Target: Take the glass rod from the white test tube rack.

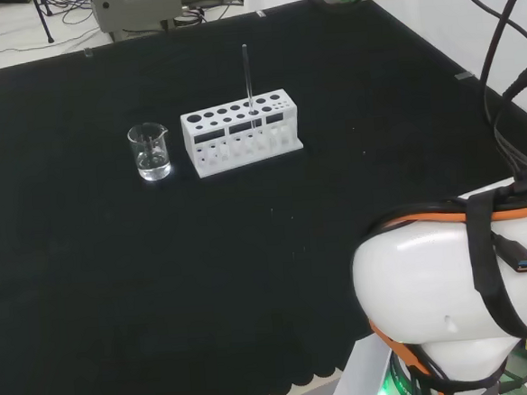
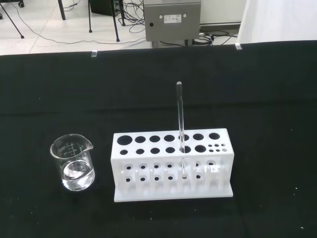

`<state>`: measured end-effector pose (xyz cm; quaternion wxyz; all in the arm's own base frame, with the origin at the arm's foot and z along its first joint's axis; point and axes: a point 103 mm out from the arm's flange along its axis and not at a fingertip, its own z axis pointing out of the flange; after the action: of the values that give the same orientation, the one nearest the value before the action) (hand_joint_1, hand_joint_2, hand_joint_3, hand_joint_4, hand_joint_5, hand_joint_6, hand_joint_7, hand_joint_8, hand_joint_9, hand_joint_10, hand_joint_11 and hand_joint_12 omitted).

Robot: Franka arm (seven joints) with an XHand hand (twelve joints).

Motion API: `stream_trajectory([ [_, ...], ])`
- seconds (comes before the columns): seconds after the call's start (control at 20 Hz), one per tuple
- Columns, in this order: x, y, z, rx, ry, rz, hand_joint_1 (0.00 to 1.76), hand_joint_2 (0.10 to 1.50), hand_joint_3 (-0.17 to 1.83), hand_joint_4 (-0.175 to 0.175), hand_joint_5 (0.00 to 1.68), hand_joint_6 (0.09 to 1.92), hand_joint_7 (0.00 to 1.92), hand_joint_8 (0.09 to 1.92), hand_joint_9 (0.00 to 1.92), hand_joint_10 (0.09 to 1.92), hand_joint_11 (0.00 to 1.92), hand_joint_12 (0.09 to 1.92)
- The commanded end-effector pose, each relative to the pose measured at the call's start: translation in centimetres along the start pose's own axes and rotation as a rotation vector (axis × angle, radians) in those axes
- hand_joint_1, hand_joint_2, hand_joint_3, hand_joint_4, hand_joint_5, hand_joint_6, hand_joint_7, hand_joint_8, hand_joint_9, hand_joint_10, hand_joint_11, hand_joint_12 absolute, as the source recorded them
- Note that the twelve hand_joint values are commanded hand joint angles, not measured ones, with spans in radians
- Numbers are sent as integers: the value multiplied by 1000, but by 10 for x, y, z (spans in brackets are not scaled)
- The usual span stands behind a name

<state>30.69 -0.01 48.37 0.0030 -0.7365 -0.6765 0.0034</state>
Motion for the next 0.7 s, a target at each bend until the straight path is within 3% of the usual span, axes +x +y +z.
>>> stream_trajectory([
  [0.05, 1, 0, 0, -9, -12, -1, 690, 764, 576, -133, 102, 212, 156, 433, 337, 562, 343, 854],
  [0.1, 1, 0, 0, -8, -13, -2, 618, 829, 487, -127, 75, 125, 75, 396, 163, 523, 166, 775],
  [0.2, -1, 2, 1, -7, -8, 0, 563, 887, 402, -123, 60, 87, 16, 367, 35, 496, 35, 714],
  [0.7, -6, 16, 1, -12, 1, 1, 548, 943, 299, -124, 76, 87, 0, 456, 0, 538, 0, 748],
])
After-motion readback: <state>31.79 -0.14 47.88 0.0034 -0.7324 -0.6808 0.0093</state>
